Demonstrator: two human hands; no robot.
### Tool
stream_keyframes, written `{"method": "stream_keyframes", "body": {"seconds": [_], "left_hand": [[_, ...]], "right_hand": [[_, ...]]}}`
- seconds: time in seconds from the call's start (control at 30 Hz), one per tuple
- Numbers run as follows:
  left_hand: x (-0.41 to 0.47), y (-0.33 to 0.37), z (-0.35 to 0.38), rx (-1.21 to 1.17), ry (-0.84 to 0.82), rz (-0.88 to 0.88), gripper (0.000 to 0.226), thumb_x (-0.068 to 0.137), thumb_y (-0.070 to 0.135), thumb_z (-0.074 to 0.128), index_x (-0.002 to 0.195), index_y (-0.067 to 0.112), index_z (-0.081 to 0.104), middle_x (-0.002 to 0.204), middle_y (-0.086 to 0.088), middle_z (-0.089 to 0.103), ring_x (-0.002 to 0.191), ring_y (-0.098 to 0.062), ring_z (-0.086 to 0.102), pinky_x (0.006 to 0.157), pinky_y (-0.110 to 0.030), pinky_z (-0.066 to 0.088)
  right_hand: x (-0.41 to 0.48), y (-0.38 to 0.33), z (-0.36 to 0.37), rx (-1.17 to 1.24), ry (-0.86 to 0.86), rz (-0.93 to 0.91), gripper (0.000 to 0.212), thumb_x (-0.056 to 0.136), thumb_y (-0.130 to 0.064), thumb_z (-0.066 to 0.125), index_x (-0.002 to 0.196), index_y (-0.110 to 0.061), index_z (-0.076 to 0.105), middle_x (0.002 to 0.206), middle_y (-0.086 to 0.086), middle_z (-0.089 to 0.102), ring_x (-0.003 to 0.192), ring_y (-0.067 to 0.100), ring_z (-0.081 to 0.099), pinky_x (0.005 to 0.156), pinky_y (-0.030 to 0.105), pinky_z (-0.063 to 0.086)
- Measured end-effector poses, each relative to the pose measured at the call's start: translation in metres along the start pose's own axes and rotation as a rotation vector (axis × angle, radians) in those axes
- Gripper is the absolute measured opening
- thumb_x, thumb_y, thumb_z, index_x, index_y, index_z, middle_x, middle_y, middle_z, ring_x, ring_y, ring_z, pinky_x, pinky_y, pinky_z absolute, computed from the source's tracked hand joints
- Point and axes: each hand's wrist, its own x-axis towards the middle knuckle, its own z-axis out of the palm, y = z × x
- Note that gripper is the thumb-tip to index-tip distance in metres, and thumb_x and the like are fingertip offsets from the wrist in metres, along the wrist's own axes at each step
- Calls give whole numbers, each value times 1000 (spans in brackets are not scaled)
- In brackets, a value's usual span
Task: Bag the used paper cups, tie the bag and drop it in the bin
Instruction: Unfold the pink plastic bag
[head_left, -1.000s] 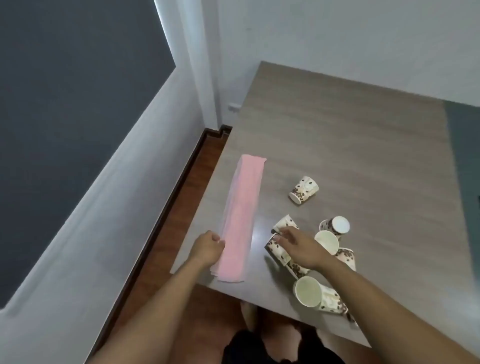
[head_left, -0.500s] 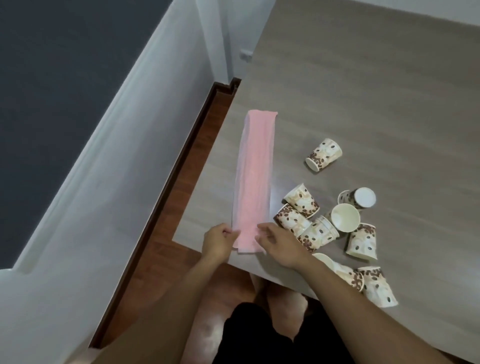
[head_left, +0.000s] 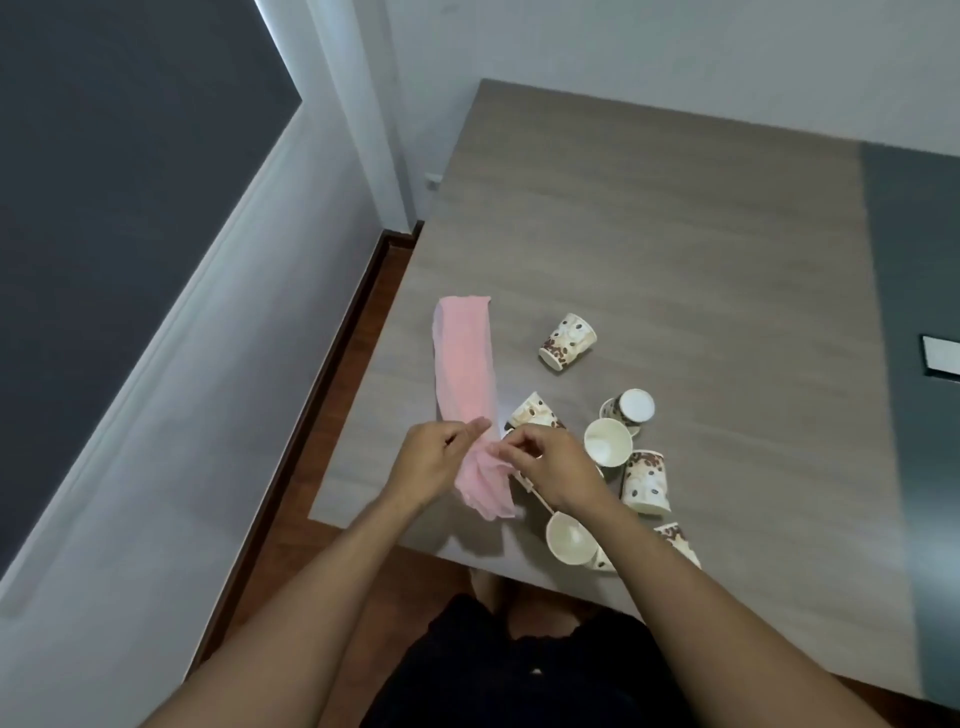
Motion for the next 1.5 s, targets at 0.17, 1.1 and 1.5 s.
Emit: {"method": "stream_keyframes", "body": {"seconds": [0.17, 1.1, 1.5], "left_hand": [[7, 23, -19, 276, -221, 170, 71, 88, 74, 80, 59, 25, 38, 58, 6, 33, 54, -11, 30, 53, -31, 24], [4, 73, -56, 265, 215, 135, 19, 107, 12, 64, 115, 26, 74, 60, 13, 52, 57, -5, 55, 55, -37, 47], [9, 80, -80, -60, 524, 28, 36, 116, 35, 52, 86, 16, 61, 76, 6, 60, 69, -14, 54, 65, -35, 42]], "right_hand": [[-4, -5, -41, 49, 75, -14, 20, 94, -30, 90, 81, -22, 76, 72, -14, 77, 65, 0, 70, 64, 13, 52], [-2, 19, -58, -75, 72, 260, 14, 102, -15, 76, 112, -14, 66, 94, 4, 75, 70, 22, 74, 51, 21, 46], [-4, 31, -42, -223, 116, 368, 37, 107, -27, 64, 74, -9, 68, 77, 6, 66, 83, 29, 61, 70, 34, 40]]}}
